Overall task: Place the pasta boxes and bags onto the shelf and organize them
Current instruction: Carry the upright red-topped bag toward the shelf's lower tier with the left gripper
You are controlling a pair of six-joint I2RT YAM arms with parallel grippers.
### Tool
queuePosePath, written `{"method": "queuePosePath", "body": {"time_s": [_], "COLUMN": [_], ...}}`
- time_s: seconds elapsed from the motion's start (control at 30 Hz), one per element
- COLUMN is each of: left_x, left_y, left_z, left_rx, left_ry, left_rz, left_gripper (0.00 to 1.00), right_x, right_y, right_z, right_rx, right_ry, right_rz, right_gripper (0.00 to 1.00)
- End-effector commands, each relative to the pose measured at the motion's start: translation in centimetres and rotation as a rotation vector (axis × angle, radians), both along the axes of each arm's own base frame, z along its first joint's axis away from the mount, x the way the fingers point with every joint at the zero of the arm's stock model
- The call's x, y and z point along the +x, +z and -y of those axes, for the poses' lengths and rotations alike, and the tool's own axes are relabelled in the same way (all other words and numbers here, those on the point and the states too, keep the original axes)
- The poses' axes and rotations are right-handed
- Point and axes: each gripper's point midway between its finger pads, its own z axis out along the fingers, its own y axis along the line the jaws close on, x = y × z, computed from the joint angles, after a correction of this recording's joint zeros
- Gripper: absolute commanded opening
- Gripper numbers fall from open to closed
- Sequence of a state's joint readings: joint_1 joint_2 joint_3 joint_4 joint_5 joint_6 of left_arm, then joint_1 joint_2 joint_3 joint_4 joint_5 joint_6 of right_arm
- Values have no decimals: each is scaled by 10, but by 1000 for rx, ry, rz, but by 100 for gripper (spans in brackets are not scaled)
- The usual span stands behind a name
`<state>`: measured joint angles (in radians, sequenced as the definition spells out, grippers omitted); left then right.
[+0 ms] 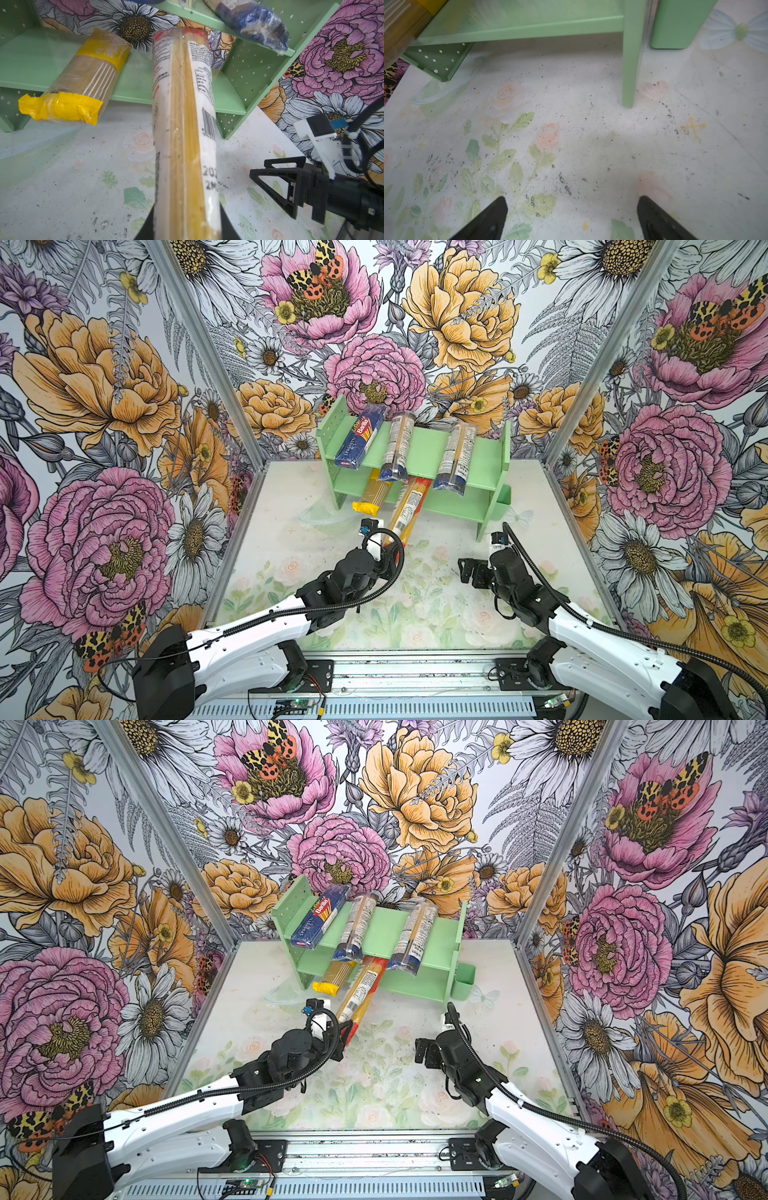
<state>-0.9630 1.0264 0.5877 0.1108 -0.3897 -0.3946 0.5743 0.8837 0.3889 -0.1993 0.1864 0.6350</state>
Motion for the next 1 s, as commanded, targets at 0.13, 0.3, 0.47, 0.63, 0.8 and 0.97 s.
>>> {"method": "queuePosePath", "body": {"time_s": [0.13, 0.3, 0.47, 0.63, 0.8, 0.97], "left_x": [17, 23, 29, 34, 39, 44], "left_y": [86, 87, 87, 86, 88, 87], "left_z": [6, 10, 13, 18, 24, 27], "left_rx": [-225, -229, -232, -238, -244, -250], "left_ry": [38, 42, 43, 40, 35, 34], "left_rz": [178, 179, 173, 171, 177, 177], "left_gripper": [0, 0, 0, 0, 0, 0], "right_x": [-2, -1, -2, -2, -2, -2], "right_y": [1, 1, 0, -1, 0, 1], "right_z": [1, 2, 2, 3, 3, 3], "right_rx": [12, 11, 7, 5, 4, 4], "right_ry": [-1, -4, -5, -5, -4, -4], "right_rz": [3, 5, 3, -1, 4, 6], "right_gripper": [99, 100, 100, 100, 99, 99]}}
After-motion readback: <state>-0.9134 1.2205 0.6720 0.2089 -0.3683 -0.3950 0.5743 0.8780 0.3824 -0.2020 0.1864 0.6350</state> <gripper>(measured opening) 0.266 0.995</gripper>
